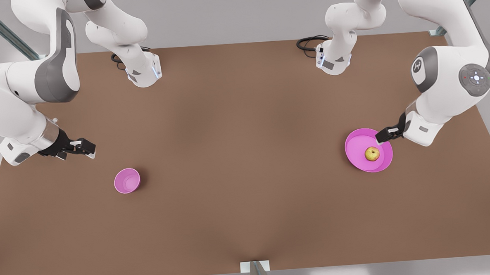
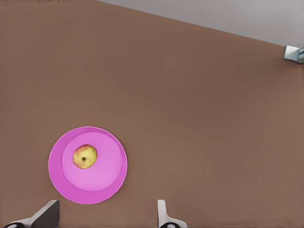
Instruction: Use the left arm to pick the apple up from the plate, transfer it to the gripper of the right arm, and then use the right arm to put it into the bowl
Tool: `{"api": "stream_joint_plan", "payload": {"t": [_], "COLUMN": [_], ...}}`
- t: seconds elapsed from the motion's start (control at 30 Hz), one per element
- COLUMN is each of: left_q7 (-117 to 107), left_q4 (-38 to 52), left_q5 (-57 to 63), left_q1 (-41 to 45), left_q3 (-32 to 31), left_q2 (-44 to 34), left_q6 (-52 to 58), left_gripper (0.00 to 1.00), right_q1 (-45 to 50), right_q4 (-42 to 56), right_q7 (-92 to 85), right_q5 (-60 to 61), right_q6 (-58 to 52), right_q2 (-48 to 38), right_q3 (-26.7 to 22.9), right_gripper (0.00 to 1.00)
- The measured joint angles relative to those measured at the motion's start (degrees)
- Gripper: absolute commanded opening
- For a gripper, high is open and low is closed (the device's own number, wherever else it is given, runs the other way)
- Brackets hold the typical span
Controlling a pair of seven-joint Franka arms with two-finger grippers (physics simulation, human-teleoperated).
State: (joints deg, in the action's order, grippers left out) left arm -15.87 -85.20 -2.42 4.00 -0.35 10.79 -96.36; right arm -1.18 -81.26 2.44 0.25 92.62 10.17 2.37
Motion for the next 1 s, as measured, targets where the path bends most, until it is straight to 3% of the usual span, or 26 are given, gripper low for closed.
{"api": "stream_joint_plan", "payload": {"t": [0.1,0.23,0.37,0.67,1.0], "left_q7": [1.78,4.17,6.66,10.68,13.41], "left_q4": [-2.77,-22.05,-30.27,-34.96,-37.16], "left_q5": [0.2,0.42,0.41,0.39,0.37], "left_q1": [-0.32,-3.86,-6.48,-8.89,-9.54], "left_q3": [0.17,0.74,1.7,1.75,1.75], "left_q2": [1.0,-0.31,1.38,9.36,14.23], "left_q6": [-2.32,-14.17,-24.59,-38.64,-45.14], "left_gripper": [1.0,1.0,1.0,1.0,1.0], "right_q1": [-0.06,-0.46,-1.02,-0.94,-1.02], "right_q4": [-0.1,-0.99,-3.9,-4.03,-4.02], "right_q7": [-0.03,-0.59,-1.29,-2.35,-2.88], "right_q5": [-0.02,-0.09,-0.1,0.0,0.08], "right_q6": [-0.02,-0.02,-0.02,0.02,-0.02], "right_q2": [0.02,-0.58,-2.71,-2.6,-2.28], "right_q3": [0.0,0.19,0.6,0.66,0.61], "right_gripper": [1.0,1.0,1.0,1.0,1.0]}}
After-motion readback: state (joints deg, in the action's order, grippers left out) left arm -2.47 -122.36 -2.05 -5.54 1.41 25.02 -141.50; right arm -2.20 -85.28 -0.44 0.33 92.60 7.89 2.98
